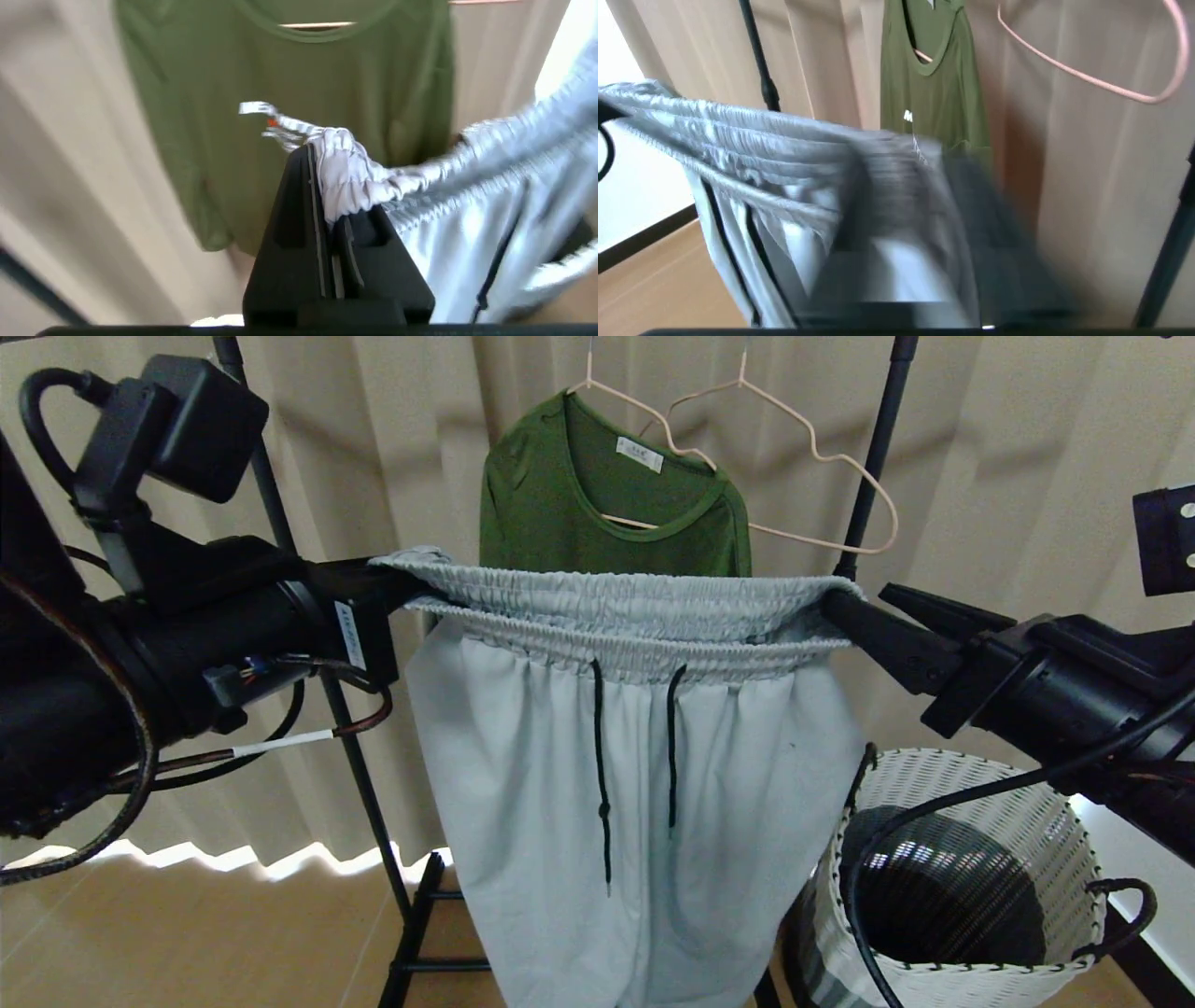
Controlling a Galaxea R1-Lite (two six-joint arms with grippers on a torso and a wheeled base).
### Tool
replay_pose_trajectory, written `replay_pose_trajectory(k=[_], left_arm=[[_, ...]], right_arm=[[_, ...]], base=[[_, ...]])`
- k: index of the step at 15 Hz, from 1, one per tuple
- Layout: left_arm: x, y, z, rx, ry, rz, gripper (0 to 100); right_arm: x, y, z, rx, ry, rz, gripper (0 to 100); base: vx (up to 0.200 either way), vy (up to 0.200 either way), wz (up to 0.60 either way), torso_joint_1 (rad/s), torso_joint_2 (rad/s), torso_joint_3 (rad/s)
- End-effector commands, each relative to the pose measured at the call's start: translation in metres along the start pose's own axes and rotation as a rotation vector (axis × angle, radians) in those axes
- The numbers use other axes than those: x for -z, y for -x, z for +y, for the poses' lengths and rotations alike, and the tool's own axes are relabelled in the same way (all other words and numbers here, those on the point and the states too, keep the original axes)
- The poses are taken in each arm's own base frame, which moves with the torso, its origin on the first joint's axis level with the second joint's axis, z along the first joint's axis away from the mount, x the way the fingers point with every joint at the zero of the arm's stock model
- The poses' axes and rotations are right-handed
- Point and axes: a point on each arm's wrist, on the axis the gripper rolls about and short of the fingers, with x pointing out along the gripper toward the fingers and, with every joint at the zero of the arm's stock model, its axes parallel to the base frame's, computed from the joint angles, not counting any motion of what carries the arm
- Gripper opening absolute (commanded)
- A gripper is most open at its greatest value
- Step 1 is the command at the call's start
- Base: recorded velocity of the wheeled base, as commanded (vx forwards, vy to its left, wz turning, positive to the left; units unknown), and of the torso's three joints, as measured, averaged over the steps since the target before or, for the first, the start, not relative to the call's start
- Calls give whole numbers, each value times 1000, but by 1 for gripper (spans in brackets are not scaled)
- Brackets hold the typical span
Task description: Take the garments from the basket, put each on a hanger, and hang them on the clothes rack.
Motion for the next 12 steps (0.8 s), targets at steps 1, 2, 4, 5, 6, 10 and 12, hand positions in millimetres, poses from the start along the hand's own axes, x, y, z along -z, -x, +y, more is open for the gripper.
replay_pose_trajectory(k=[1,2,4,5,6,10,12], left_arm=[[-1,0,5,-24,2,-13,0],[-1,0,7,-33,0,-21,0],[1,-1,17,-74,0,-18,0],[4,-1,21,-94,0,-7,0],[8,0,25,-108,0,8,0],[16,2,24,-110,1,34,0],[22,10,25,-114,1,49,0]], right_arm=[[1,8,0,-1,0,2,100],[1,11,0,-4,-2,5,100],[5,28,1,-22,-6,19,100],[5,37,2,-48,-7,21,100],[6,49,3,-86,-7,26,100],[10,76,5,-189,-7,41,100],[22,85,2,-163,-5,80,100]], base=[[0,0,0,0,0,0],[0,0,0,0,0,0],[0,0,0,0,0,0],[0,0,0,0,0,0],[0,0,0,0,0,0],[0,0,0,0,0,0],[0,0,0,0,0,0]])
